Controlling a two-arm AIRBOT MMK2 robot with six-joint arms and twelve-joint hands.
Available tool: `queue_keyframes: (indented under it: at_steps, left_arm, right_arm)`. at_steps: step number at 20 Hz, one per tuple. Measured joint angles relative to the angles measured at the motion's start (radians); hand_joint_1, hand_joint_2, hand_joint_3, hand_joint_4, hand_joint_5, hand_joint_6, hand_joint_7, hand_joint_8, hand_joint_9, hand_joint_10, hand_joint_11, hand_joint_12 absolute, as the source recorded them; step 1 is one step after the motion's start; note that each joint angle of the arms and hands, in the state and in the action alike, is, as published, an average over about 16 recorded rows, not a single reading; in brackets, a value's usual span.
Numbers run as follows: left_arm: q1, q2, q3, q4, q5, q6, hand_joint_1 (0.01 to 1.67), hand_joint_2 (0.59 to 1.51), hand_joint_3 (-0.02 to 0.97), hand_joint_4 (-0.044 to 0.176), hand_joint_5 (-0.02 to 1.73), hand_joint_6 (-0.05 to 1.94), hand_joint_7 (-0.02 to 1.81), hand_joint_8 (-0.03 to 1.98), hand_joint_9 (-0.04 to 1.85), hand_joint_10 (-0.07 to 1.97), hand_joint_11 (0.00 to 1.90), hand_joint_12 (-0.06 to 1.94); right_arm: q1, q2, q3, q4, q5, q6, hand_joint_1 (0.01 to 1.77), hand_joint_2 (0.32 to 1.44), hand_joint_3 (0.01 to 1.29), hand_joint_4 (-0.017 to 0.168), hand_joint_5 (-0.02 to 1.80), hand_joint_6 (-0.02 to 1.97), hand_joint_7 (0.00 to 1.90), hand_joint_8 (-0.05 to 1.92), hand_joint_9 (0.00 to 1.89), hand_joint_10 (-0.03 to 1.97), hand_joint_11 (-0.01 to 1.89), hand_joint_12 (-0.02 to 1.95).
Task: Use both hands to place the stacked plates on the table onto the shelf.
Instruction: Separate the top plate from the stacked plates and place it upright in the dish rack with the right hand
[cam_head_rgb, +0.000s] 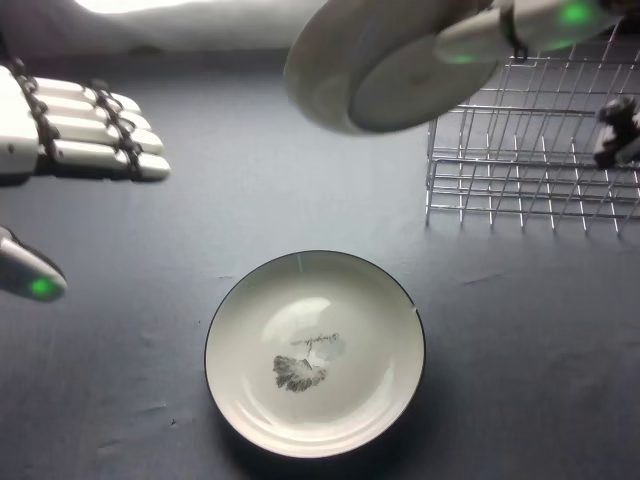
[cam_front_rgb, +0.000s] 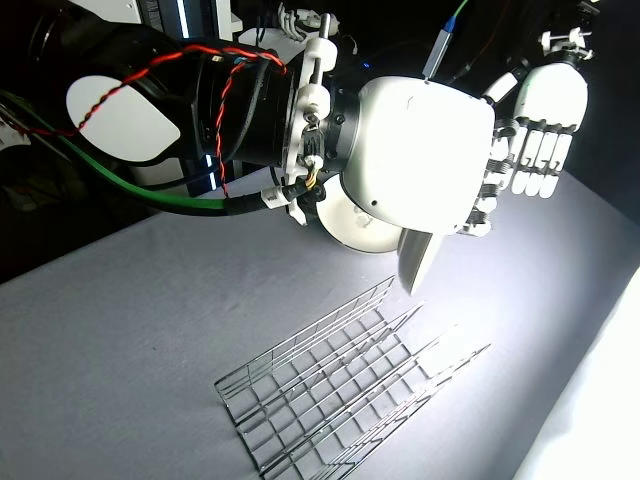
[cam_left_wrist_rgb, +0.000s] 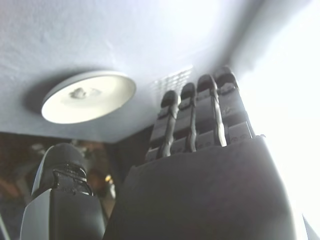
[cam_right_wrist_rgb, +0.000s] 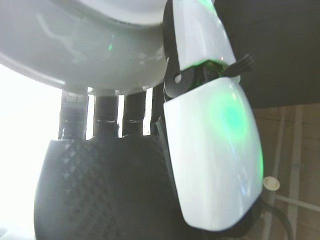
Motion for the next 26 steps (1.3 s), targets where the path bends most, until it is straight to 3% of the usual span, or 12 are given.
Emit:
queue_keyframes:
  at_steps: [11,18,26]
  left_arm:
    - [0.007,-0.006,-0.081,0.014,-0.008,-0.004,0.01,1.079,0.022,0.004,0.03,0.02,0.02,0.01,0.02,0.01,0.02,0.01]
    - [0.016,-0.018,-0.111,0.02,-0.008,-0.002,0.01,1.075,0.021,0.004,0.02,0.02,0.02,0.01,0.02,0.01,0.02,0.01]
    - [0.068,-0.051,-0.126,0.024,0.01,0.014,0.01,1.074,0.021,0.003,0.02,0.02,0.02,0.01,0.02,0.01,0.02,0.01]
  right_arm:
    - [-0.015,0.049,0.053,0.002,-0.012,-0.001,1.28,1.07,0.01,-0.001,0.85,1.11,0.92,1.06,0.82,1.15,0.71,1.62]
    - [-0.058,0.081,0.081,-0.011,-0.01,0.0,1.26,1.08,0.01,0.0,0.85,1.12,0.91,1.08,0.81,1.13,0.71,1.62]
    - [-0.126,0.095,0.137,-0.029,0.003,0.0,1.23,1.09,0.01,0.008,0.85,1.13,0.91,1.09,0.83,1.02,0.71,1.6]
